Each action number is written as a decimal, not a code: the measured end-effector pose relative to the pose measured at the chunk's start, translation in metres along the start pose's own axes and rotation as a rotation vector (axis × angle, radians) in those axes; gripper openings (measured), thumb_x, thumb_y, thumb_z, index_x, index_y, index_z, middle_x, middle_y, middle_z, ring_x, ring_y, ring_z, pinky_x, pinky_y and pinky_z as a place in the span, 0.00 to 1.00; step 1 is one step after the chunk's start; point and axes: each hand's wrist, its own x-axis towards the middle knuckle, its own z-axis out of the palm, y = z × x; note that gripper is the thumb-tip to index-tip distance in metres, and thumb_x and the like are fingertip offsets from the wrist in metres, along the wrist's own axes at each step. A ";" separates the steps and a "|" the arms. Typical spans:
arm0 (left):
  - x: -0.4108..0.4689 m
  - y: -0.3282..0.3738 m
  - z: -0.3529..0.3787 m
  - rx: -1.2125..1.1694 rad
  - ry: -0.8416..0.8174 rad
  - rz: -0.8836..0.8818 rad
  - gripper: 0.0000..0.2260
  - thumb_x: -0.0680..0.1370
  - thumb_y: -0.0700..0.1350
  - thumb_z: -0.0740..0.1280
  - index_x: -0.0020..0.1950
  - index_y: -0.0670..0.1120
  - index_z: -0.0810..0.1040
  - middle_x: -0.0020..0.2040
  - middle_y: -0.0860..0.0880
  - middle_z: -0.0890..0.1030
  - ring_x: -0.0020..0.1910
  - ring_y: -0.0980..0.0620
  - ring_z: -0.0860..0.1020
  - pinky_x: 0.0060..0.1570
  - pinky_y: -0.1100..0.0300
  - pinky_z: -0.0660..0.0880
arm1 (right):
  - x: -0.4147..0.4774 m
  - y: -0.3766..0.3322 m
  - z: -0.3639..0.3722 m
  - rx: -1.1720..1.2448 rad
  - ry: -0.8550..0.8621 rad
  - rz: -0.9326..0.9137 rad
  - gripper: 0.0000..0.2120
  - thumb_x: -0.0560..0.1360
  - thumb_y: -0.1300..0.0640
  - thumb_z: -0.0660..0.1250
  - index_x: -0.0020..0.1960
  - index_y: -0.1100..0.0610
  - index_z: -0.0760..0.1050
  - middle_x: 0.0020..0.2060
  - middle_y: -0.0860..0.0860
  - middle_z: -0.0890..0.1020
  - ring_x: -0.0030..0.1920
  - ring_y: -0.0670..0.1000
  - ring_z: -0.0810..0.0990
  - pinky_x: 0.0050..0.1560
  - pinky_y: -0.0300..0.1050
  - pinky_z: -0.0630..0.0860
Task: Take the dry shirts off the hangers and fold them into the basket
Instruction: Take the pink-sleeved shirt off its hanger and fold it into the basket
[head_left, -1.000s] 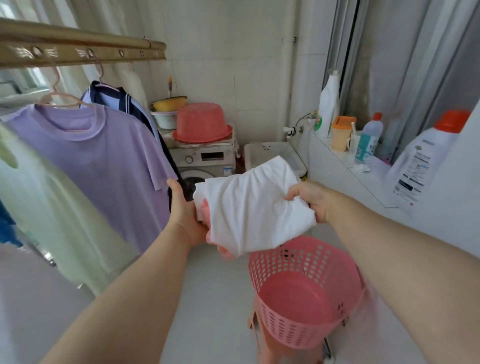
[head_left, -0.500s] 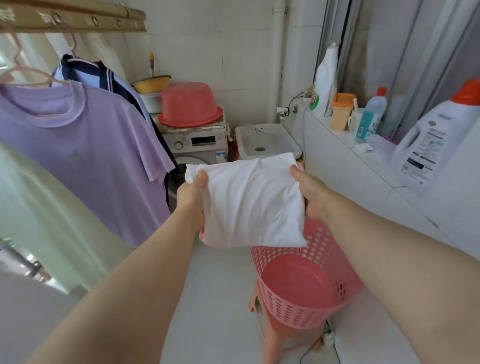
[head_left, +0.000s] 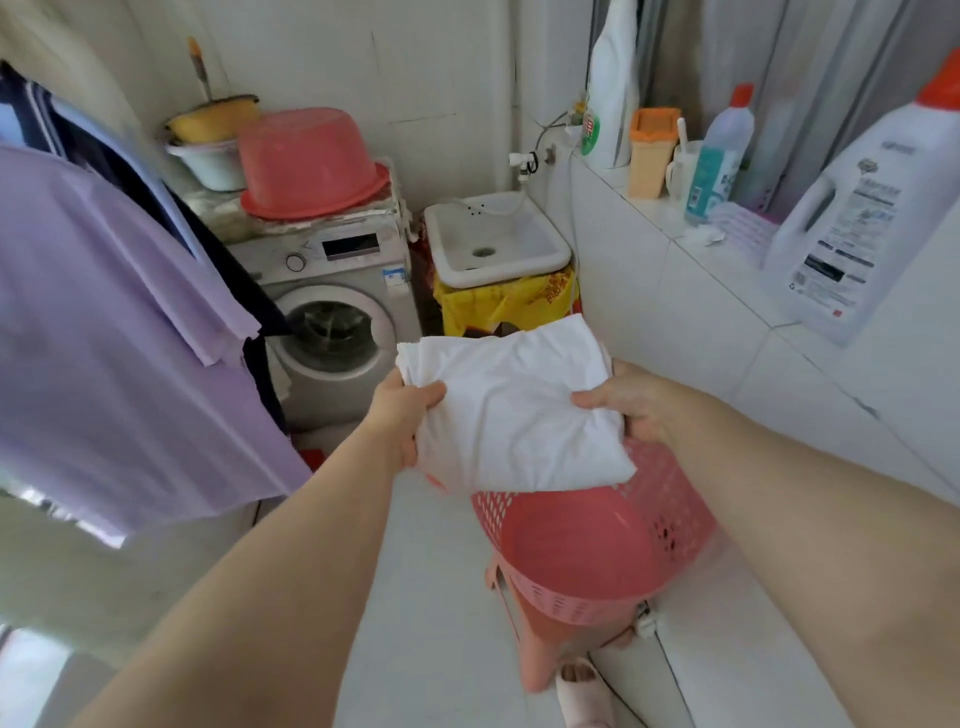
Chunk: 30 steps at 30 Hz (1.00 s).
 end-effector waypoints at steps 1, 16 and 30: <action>0.008 -0.005 0.007 0.035 -0.012 -0.025 0.23 0.78 0.39 0.67 0.71 0.51 0.68 0.64 0.47 0.75 0.60 0.41 0.75 0.60 0.35 0.71 | 0.008 0.005 -0.006 -0.021 0.010 0.017 0.39 0.70 0.73 0.69 0.75 0.51 0.61 0.65 0.56 0.75 0.62 0.59 0.77 0.60 0.61 0.75; 0.139 -0.126 0.120 0.364 -0.162 -0.382 0.28 0.73 0.25 0.64 0.68 0.47 0.65 0.62 0.43 0.74 0.61 0.38 0.73 0.56 0.38 0.75 | 0.147 0.128 -0.110 -0.610 -0.041 0.554 0.29 0.63 0.69 0.70 0.64 0.63 0.70 0.56 0.63 0.79 0.52 0.64 0.81 0.54 0.62 0.79; 0.178 -0.139 0.151 0.961 -0.108 -0.366 0.12 0.77 0.34 0.61 0.60 0.37 0.75 0.56 0.41 0.80 0.55 0.42 0.79 0.56 0.48 0.78 | 0.173 0.103 -0.094 -1.173 -0.335 0.447 0.16 0.77 0.63 0.60 0.63 0.64 0.75 0.55 0.56 0.80 0.48 0.53 0.75 0.46 0.44 0.75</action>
